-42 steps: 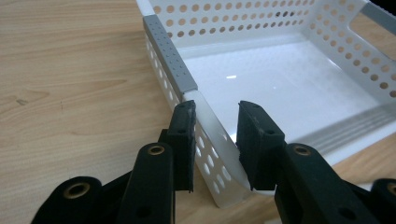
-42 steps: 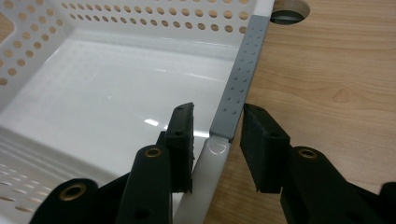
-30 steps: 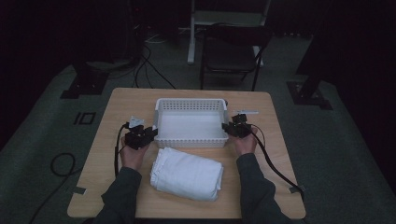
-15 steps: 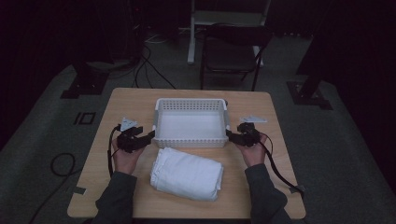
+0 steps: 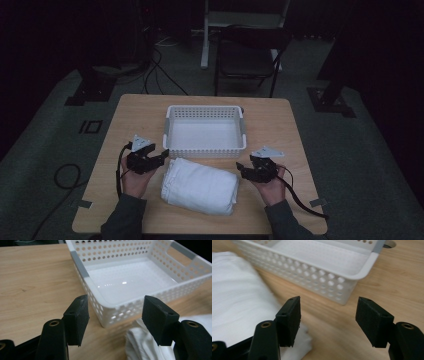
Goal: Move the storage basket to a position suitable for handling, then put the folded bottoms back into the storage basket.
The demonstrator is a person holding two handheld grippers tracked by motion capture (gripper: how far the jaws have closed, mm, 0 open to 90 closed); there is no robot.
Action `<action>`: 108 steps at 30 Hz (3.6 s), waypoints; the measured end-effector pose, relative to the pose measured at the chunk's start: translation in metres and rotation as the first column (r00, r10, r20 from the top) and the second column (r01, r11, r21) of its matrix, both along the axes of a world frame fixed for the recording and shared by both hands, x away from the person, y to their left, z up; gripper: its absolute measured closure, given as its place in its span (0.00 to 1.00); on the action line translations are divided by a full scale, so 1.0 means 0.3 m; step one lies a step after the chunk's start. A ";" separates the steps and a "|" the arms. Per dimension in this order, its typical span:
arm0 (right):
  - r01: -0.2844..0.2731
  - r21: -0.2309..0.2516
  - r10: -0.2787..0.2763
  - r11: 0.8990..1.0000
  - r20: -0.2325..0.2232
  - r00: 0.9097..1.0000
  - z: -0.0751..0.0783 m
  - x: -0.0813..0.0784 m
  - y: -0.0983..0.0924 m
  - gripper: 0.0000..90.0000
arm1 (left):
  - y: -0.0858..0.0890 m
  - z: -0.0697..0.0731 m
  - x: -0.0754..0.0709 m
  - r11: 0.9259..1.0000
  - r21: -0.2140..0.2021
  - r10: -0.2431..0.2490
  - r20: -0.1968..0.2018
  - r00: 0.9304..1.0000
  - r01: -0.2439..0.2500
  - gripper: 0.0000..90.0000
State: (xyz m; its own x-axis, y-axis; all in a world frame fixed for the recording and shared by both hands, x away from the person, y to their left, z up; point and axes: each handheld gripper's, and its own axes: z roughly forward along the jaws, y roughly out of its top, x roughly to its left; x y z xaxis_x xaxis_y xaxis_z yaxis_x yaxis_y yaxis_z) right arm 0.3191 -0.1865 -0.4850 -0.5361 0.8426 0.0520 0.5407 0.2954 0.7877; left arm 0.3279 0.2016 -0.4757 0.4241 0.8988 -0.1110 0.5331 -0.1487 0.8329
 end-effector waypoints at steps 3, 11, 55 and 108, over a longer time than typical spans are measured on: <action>-0.022 0.010 0.022 1.000 0.002 1.000 -0.002 -0.039 0.014 0.39 | -0.013 -0.009 -0.023 1.000 0.001 -0.019 -0.008 1.000 0.019 0.42; -0.083 0.010 0.084 0.996 -0.008 0.996 -0.024 -0.141 0.056 0.32 | -0.059 -0.031 -0.090 0.997 0.012 -0.076 -0.034 0.996 0.077 0.42; -0.110 -0.129 0.104 0.986 -0.051 0.993 -0.118 -0.037 0.082 0.22 | -0.153 -0.138 -0.085 0.995 0.018 -0.097 -0.120 0.988 0.099 0.41; -0.024 0.109 0.044 0.994 -0.187 0.981 -0.144 0.045 0.063 0.12 | -0.107 -0.169 -0.059 0.993 -0.081 -0.104 -0.189 0.976 0.090 0.16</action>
